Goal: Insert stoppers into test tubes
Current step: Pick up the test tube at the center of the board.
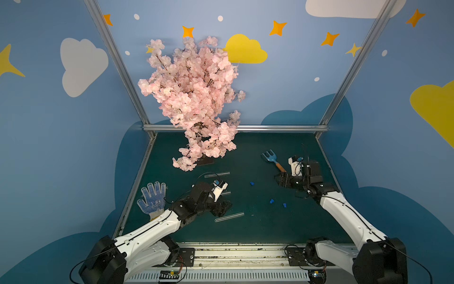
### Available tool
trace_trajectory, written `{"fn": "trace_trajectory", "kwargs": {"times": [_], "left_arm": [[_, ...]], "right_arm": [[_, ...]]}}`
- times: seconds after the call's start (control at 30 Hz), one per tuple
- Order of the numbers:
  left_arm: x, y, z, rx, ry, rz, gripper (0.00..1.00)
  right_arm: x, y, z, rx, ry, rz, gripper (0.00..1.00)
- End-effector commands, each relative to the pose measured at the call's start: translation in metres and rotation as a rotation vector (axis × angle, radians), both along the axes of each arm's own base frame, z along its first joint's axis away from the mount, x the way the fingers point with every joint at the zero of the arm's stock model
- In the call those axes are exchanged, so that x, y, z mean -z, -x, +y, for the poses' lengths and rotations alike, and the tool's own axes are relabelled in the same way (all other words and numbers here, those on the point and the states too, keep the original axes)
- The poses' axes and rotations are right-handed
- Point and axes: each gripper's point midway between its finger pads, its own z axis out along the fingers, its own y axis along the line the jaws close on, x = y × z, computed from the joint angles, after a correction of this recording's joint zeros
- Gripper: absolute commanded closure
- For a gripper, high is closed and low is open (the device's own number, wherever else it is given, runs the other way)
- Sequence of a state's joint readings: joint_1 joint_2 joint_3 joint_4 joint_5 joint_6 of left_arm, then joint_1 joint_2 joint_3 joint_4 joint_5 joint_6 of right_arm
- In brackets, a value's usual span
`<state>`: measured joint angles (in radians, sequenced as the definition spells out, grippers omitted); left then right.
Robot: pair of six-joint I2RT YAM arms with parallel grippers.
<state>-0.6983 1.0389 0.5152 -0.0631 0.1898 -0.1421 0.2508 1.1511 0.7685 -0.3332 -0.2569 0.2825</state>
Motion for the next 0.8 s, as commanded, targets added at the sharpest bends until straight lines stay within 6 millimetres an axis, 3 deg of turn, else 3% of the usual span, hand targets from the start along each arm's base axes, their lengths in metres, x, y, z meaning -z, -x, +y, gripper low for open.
{"fn": "trace_trajectory", "kwargs": {"times": [0.0, 0.1, 0.23, 0.53, 0.77], "left_arm": [[-0.014, -0.006, -0.015, 0.084, 0.0, -0.084, 0.25], [-0.009, -0.001, -0.023, 0.155, -0.019, -0.08, 0.27], [0.013, 0.014, -0.031, 0.298, -0.177, -0.078, 0.31], [0.07, 0.036, -0.016, 0.54, -0.625, -0.036, 0.37], [0.085, 0.038, -0.016, 0.615, -0.706, -0.035, 0.42]], "right_arm": [[0.006, 0.016, 0.024, -0.159, 0.062, 0.058, 0.23], [0.012, 0.017, 0.032, -0.22, 0.125, 0.1, 0.27], [0.01, 0.012, 0.035, -0.222, 0.147, 0.1, 0.28], [0.001, 0.012, 0.025, -0.173, 0.163, 0.046, 0.28], [0.001, 0.018, 0.023, -0.174, 0.158, 0.041, 0.27]]}}
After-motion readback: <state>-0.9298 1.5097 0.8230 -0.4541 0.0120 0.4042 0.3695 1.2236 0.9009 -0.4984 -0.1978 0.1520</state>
